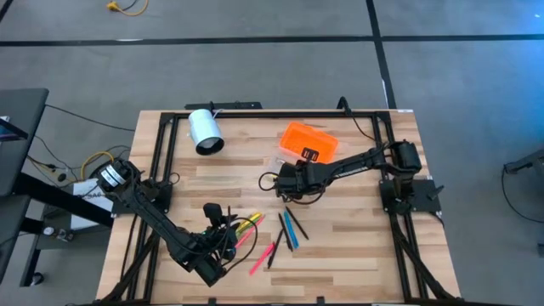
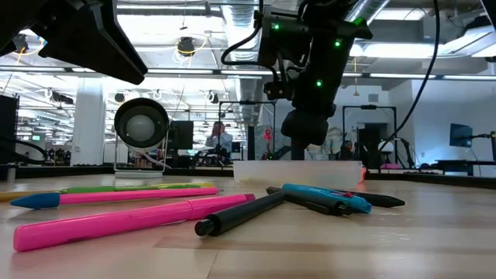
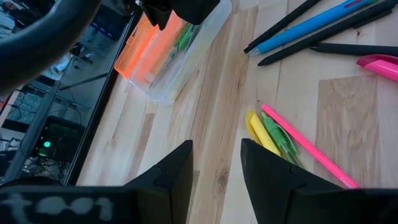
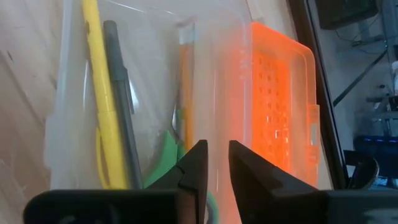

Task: Pick & place school supplies into a supply box
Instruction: Put the yellow pencil into the supply box

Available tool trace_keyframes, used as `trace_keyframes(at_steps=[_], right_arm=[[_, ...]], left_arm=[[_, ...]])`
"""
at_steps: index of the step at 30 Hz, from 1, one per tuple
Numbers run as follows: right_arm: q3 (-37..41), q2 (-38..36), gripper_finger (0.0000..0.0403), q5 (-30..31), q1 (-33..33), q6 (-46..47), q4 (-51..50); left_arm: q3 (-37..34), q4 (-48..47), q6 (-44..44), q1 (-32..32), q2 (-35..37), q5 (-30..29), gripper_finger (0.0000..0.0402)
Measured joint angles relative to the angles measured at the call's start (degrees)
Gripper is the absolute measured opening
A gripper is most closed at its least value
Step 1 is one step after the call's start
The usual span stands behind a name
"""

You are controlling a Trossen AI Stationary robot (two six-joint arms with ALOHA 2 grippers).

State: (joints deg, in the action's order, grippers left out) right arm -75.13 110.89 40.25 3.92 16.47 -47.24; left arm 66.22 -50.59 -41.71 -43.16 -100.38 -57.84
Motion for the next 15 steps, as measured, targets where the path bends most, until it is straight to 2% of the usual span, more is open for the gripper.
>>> trace_keyframes(at_steps=[6, 15], right_arm=[[0.0, 0.0, 0.0076, 0.2, 0.0, 0.0, 0.0], [0.0, 0.0, 0.0077, 0.6, 0.9, -0.4, 1.4]], left_arm=[[0.0, 0.0, 0.0, 0.0, 0.0, 0.0, 0.0127], [0.0, 0.1, 0.0, 0.0, 0.0, 0.0, 0.0127]])
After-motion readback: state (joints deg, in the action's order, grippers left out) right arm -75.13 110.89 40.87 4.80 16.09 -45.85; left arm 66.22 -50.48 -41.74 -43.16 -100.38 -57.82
